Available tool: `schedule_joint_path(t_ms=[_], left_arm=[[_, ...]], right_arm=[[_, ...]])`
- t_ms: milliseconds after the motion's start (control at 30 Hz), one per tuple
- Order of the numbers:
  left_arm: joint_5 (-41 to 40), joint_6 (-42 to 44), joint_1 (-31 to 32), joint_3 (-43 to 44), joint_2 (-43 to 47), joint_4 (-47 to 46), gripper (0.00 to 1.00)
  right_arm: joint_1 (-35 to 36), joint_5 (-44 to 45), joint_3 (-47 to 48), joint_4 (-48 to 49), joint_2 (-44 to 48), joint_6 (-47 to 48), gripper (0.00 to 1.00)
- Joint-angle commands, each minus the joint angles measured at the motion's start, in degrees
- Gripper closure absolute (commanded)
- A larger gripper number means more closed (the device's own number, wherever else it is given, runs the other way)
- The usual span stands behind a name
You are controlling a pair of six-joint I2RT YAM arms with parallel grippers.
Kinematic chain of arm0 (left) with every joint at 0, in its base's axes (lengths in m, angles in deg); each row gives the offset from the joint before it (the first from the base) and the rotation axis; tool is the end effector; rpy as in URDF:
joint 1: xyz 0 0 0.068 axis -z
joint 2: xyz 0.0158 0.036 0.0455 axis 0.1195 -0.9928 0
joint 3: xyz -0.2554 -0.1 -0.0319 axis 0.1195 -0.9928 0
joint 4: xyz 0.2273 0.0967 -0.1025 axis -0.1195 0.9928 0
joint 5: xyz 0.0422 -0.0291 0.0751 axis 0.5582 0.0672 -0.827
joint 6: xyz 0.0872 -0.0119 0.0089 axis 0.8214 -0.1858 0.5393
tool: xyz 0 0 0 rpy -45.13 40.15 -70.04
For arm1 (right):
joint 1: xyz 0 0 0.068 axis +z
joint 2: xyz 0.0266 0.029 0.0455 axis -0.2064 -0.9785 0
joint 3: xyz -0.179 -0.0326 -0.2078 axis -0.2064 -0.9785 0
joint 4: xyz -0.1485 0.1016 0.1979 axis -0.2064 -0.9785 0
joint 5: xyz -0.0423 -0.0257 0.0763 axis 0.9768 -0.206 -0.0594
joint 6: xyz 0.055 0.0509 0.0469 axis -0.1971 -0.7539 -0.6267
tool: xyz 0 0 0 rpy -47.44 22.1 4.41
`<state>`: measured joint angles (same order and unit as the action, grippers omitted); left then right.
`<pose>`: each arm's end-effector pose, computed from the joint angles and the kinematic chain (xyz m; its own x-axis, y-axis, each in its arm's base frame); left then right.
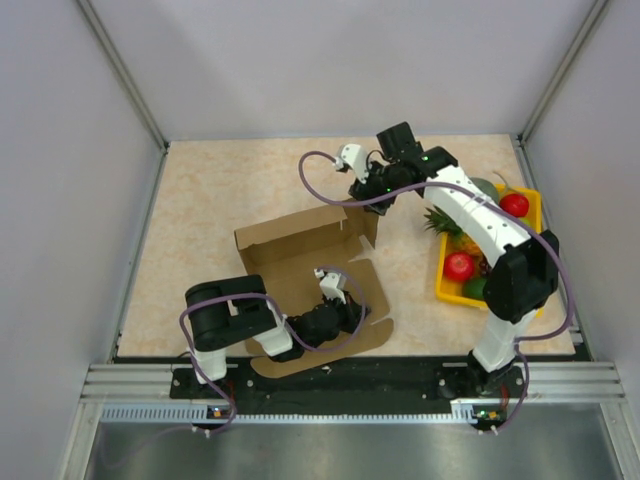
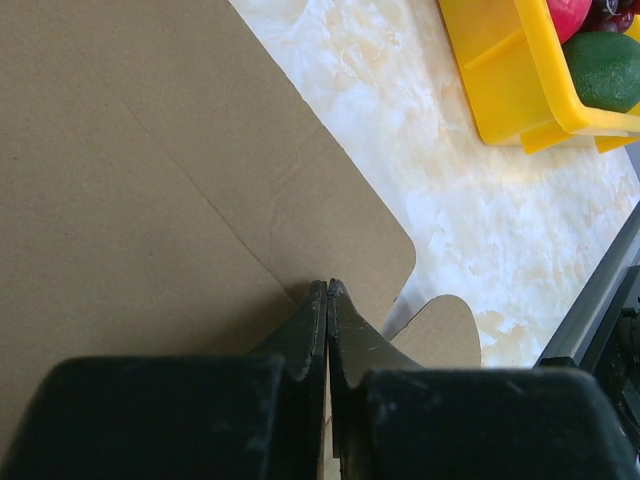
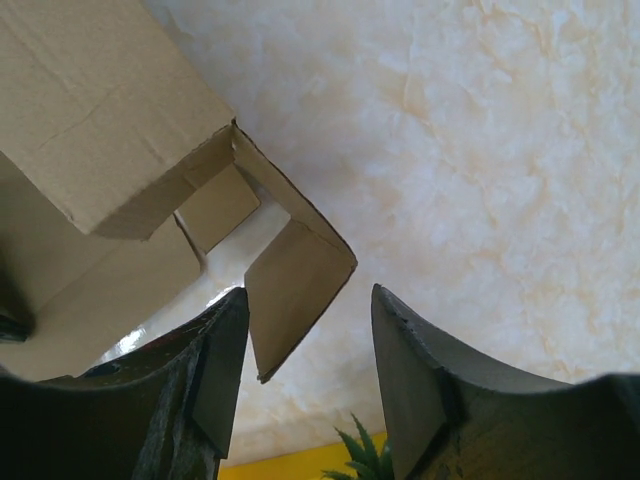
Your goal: Fold the paper box
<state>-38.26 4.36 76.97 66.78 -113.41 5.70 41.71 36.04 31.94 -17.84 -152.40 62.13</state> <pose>0.1379 -0.2950 0.0813 -0.6190 -0.2696 -0.7377 0.4406 0.6583 -0.6103 0.3552 0.2268 0.3011 -0.1610 -0.7716 -0.6154 -0.9066 0.3620 -0.2167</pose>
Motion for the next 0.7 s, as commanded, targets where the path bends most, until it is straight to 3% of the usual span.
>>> schedule_joint_path(t_ms=[0, 233, 433, 667], left_arm=[[1.02, 0.31, 0.03, -0.72, -0.93, -1.68, 1.00], [1.02, 0.31, 0.03, -0.99, -0.93, -1.94, 1.00], [1.02, 0.31, 0.03, -0.99, -0.93, -2.29, 1.00], [1.28, 0.40, 0.03, -0.90, -0.93, -2.38, 1.00]], right_arm=[[0.78, -3.56, 3.66, -1.10, -2.54, 2.36, 0.49], [1.93, -2.07, 5.34, -1.19, -5.88, 2.19, 0.64], [2.63, -4.08, 5.16, -2.42, -4.84, -2.72, 1.00], [2.80, -5.33, 6.56, -3.47, -3.86, -14.93, 1.00]])
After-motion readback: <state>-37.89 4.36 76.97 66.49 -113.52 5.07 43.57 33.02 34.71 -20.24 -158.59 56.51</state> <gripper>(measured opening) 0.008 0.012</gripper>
